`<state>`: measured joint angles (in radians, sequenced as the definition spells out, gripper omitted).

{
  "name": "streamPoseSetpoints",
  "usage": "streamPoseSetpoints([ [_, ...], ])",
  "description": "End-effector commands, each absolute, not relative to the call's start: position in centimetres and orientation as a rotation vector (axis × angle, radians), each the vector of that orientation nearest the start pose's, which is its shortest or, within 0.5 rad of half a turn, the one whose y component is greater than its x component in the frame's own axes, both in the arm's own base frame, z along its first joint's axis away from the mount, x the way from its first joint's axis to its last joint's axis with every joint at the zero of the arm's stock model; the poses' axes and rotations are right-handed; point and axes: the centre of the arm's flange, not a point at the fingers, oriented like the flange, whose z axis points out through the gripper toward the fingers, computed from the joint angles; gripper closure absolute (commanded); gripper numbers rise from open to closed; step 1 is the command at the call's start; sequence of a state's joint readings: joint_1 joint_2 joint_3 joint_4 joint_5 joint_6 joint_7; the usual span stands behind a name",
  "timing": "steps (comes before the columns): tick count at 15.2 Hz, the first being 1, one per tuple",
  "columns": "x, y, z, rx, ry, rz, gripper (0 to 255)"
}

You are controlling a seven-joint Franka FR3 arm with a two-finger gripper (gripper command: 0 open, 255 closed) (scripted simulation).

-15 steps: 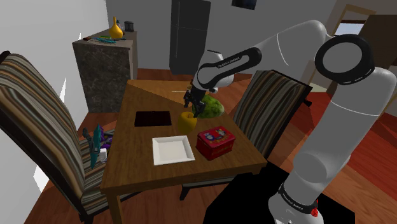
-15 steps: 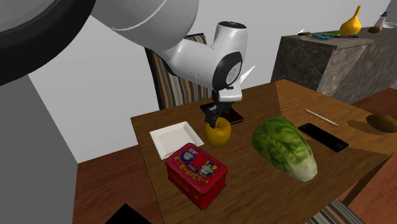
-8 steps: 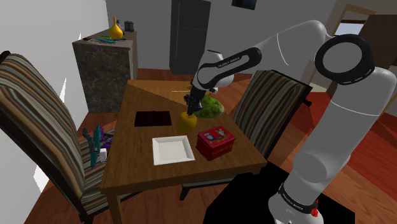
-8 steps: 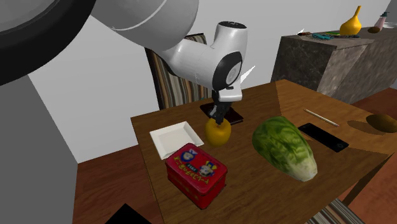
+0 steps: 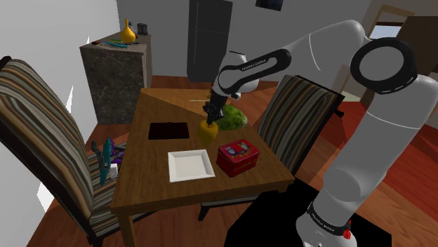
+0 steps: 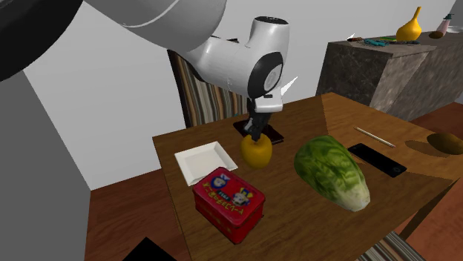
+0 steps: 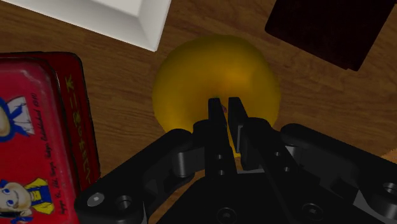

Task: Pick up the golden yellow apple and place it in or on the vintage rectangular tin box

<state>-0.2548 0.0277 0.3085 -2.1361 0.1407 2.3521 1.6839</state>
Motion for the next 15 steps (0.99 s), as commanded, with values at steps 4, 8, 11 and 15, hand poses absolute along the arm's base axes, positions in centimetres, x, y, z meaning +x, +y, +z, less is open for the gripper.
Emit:
streamPoseSetpoints([
  [4,56.2,3.0,43.9,-1.905,2.215,-0.048,255],
  [8,56.2,3.0,46.0,-1.905,2.215,-0.048,255],
  [11,56.2,3.0,47.6,-1.905,2.215,-0.048,255],
  [15,56.2,3.0,49.7,-1.905,2.215,-0.048,255],
])
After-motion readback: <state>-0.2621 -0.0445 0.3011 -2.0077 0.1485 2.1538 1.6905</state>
